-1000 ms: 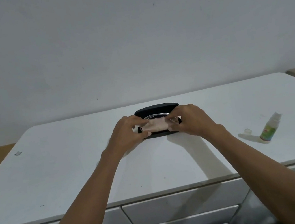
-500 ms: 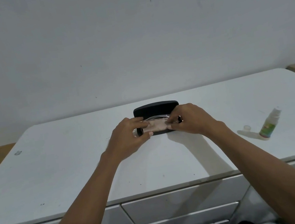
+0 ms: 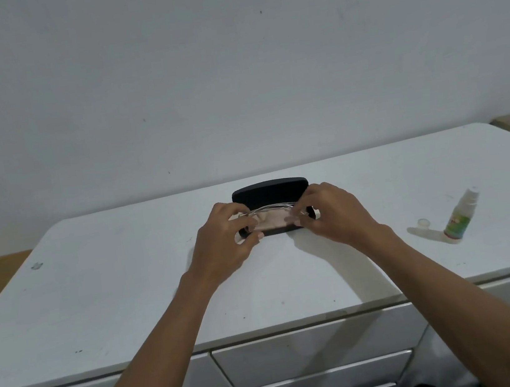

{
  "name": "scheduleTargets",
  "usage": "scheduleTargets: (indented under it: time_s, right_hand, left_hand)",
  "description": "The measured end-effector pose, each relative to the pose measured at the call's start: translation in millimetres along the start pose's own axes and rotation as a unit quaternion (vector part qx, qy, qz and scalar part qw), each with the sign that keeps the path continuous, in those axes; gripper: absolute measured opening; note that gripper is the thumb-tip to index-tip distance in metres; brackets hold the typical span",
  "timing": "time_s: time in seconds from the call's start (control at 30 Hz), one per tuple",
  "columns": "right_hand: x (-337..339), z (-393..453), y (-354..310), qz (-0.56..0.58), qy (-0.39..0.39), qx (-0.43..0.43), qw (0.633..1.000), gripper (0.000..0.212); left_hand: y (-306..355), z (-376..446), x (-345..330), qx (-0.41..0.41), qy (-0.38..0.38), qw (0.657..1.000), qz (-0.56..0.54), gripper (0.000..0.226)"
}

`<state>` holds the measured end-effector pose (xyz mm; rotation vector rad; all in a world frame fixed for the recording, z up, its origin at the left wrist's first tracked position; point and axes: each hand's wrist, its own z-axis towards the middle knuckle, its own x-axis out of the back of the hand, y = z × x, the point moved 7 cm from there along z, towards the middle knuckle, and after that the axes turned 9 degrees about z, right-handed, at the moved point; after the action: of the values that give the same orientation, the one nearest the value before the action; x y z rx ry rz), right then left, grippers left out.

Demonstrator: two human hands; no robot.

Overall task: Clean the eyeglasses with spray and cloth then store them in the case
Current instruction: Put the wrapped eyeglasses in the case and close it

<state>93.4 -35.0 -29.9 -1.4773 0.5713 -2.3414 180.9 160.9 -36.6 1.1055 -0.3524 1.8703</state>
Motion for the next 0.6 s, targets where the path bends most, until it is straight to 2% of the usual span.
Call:
scheduleTargets:
  time_s: [0.1, 0.2, 0.47, 0.6]
  right_hand:
    - [-6.6, -6.8, 0.0, -0.016, -0.024, -0.011, 1.0, 0.016]
    - [-7.1, -11.5, 3.5, -0.02, -0.015, -0.023, 0.999, 0.021]
    - [-8.1, -9.3, 4.0, -0.052, -0.019, -0.036, 0.998, 0.02]
    - [-6.3, -11.6, 3.2, -0.059, 0.004, -0.037, 0.998, 0.017]
  left_hand:
    - [12.4, -0.9, 1.0, -0.024, -0.011, 0.999, 0.028, 0.011]
    - [12.3, -1.0, -1.0, -0.013, -0.023, 0.999, 0.033, 0.01]
    - [5.8, -1.6, -0.8, 0.013, -0.028, 0.999, 0.039, 0.009]
    - [5.3, -4.2, -1.6, 0.012, -0.033, 0.999, 0.035, 0.01]
